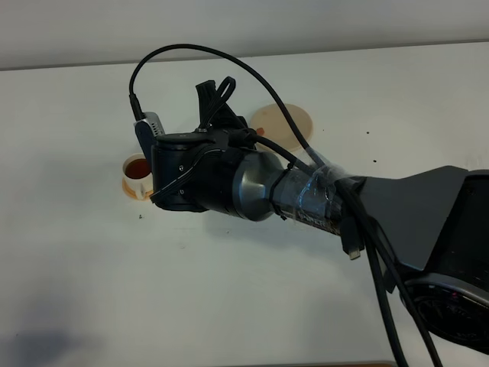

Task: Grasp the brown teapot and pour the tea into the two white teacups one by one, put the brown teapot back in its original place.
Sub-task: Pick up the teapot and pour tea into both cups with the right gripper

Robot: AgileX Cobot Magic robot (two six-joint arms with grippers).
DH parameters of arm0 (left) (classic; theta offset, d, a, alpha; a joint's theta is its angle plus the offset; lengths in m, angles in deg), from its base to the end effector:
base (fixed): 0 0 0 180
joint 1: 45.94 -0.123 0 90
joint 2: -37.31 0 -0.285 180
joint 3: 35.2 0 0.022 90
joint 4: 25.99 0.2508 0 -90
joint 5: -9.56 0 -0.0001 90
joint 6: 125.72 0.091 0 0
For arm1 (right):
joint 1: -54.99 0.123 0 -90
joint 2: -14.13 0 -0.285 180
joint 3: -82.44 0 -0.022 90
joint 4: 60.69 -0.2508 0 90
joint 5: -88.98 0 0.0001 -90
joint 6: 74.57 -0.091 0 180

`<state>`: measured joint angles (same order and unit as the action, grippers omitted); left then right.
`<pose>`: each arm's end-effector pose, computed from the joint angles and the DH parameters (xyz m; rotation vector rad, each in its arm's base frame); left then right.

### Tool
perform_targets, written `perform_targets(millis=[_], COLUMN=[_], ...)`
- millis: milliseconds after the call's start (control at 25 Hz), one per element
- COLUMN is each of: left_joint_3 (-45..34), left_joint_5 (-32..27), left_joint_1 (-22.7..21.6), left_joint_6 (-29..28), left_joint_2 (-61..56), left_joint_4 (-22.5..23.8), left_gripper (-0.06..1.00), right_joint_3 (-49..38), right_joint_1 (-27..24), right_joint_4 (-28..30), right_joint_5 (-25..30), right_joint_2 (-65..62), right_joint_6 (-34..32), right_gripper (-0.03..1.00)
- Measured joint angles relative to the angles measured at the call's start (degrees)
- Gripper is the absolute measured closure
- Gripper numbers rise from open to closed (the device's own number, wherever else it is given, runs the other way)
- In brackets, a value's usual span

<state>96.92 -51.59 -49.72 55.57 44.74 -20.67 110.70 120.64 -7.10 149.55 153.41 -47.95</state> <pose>-0.0082 0.0069 0.2803 -0.0498 2.0325 0.1665 0.2572 0.4135 0.1796 -2.1687 1.3387 -1.0145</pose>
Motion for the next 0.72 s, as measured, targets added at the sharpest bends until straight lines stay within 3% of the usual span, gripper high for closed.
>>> perform_targets(millis=[720], left_joint_3=[0.0], left_joint_5=[0.0], left_joint_1=[0.0], left_joint_6=[0.0], left_joint_2=[0.0], left_joint_4=[0.0], left_gripper=[0.68], right_joint_3=[0.0], right_joint_1=[0.4], right_joint_4=[4.4], right_joint_5=[-1.3], right_joint_2=[1.3], right_joint_6=[1.0], right_gripper=[0.87])
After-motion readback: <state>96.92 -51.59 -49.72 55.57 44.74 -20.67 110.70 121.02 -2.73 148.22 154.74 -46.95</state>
